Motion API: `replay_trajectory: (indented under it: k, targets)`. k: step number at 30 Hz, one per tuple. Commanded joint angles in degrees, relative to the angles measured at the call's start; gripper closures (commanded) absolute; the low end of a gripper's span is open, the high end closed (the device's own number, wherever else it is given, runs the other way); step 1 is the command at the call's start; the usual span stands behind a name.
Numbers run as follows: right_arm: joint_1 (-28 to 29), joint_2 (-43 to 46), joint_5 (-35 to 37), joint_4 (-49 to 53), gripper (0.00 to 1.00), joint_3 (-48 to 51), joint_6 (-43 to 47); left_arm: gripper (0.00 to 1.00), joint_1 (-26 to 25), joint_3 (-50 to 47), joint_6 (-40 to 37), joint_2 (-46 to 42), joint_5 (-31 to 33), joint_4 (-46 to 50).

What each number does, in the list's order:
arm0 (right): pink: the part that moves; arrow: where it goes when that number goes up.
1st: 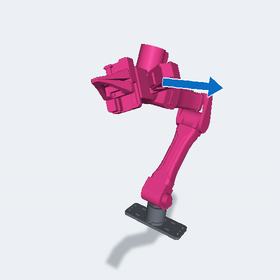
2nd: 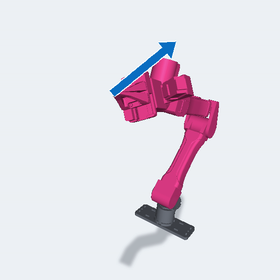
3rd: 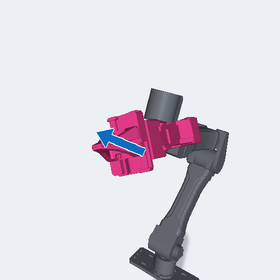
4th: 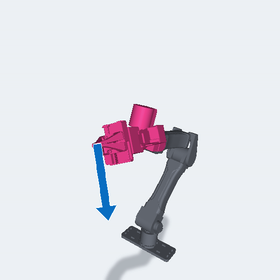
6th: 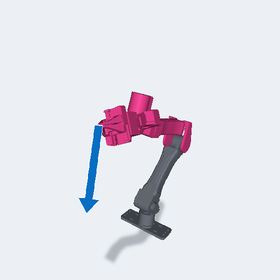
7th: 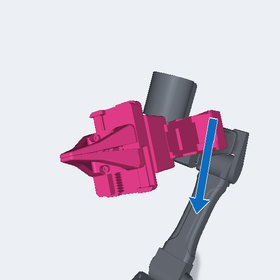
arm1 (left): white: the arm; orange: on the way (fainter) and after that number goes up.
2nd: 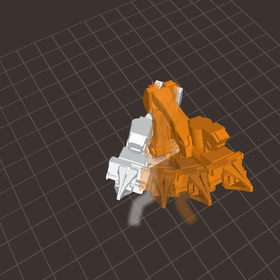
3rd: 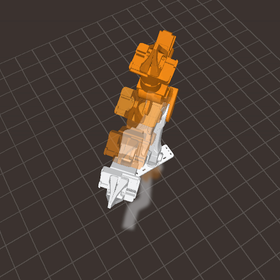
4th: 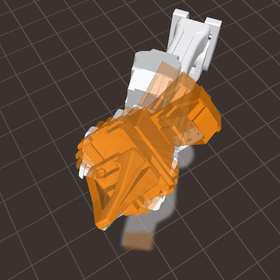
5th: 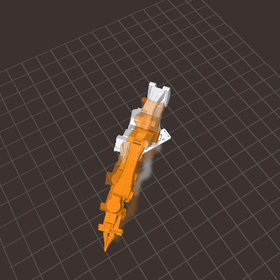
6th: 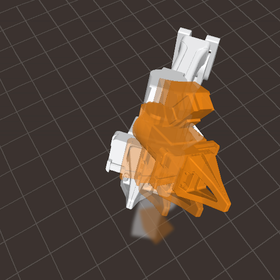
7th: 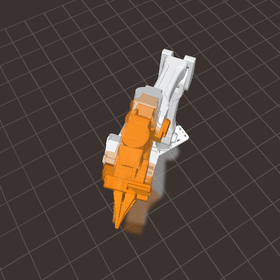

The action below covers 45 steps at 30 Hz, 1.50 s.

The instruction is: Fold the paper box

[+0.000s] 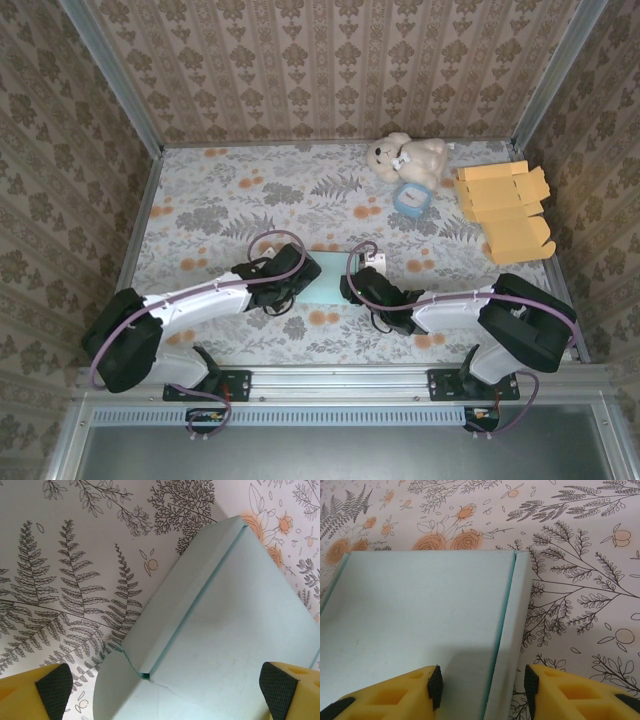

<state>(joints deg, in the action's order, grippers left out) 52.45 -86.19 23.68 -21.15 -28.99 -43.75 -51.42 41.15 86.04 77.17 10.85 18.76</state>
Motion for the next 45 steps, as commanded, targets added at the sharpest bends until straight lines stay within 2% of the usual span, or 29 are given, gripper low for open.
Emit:
replay_trajectory:
  k: [1,16,32,45]
  targets:
    - [0.26,-1.42,1.28,1.33,0.5,1.66,-0.35,0.0,-0.49,0.69,2.82,0.98,0.04,0.11]
    - [0.3,-2.01,1.02,0.38,0.5,2.1,-0.24,0.0,-0.6,1.79,2.68,5.64,-1.63,-2.36]
    - [0.3,-1.71,1.19,0.1,0.5,2.71,-0.11,0.15,-0.66,2.45,2.72,8.94,-1.71,-2.97]
    - [0.31,-1.09,1.55,0.59,0.49,3.07,0.09,0.18,-0.65,2.67,2.33,10.15,0.04,-0.13]
